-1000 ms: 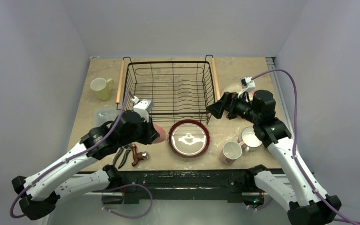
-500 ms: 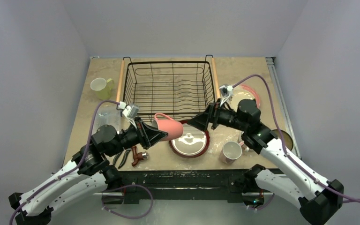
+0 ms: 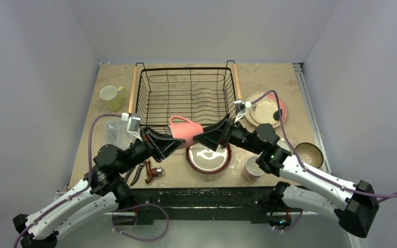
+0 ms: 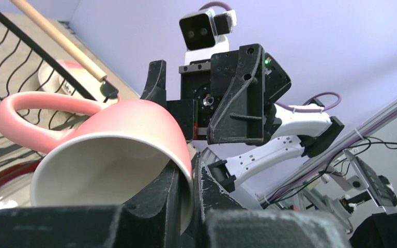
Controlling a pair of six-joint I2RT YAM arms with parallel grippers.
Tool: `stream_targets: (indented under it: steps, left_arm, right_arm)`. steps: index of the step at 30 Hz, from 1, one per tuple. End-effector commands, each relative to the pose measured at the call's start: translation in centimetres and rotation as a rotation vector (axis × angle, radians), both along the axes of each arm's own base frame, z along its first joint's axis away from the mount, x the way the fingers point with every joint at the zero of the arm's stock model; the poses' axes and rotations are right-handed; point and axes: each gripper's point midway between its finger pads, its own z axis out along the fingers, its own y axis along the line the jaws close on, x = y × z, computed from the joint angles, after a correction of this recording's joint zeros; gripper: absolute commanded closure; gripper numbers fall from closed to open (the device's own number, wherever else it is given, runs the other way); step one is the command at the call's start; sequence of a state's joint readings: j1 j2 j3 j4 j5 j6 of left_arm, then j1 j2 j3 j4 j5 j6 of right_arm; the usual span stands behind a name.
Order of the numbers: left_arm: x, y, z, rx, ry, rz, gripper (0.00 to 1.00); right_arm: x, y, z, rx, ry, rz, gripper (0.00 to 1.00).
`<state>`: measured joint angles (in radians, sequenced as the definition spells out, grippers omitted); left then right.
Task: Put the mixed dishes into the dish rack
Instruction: Turn the cup upside down in the dish rack.
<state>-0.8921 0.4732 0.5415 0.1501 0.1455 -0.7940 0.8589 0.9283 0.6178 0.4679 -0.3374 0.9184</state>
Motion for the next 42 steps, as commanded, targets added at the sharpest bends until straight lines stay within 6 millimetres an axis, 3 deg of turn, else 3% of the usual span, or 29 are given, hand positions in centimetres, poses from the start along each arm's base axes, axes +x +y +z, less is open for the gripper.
stream_targets:
  steps: [1, 9, 15, 22, 25, 31, 42]
  left_arm:
    - [-3.6, 1.3, 8.2, -0.276, -0.186, -0.117, 1.00]
    - [-4.6, 2.2, 9.9, -0.310, -0.222, -0.137, 1.00]
    - [-5.2, 3.1, 10.9, -0.326, -0.251, -0.127, 1.00]
    - [-5.6, 3.5, 11.8, -0.336, -0.270, -0.131, 1.00]
    - [-5.5, 3.7, 11.6, -0.332, -0.268, -0.118, 1.00]
    - [-4.9, 3.9, 12.3, -0.389, -0.261, -0.092, 1.00]
    - [-4.1, 2.9, 12.8, -0.449, -0.239, -0.111, 1.00]
  right_arm:
    - [-1.8, 0.8, 3.6, 0.143, -0.027, 0.072, 0.01]
    - [-0.3, 0.0, 3.0, 0.044, -0.034, -0.041, 0.01]
    - [0.1, -0.9, 3.9, 0.036, -0.054, -0.091, 0.01]
    - [0.5, -0.4, 3.8, 0.011, -0.046, -0.091, 0.01]
    - [0.0, -0.7, 4.8, 0.052, -0.065, -0.079, 0.01]
    - [-2.4, 0.8, 5.8, 0.210, -0.040, 0.089, 0.01]
    - [-2.4, 1.4, 7.6, 0.247, -0.060, 0.093, 0.01]
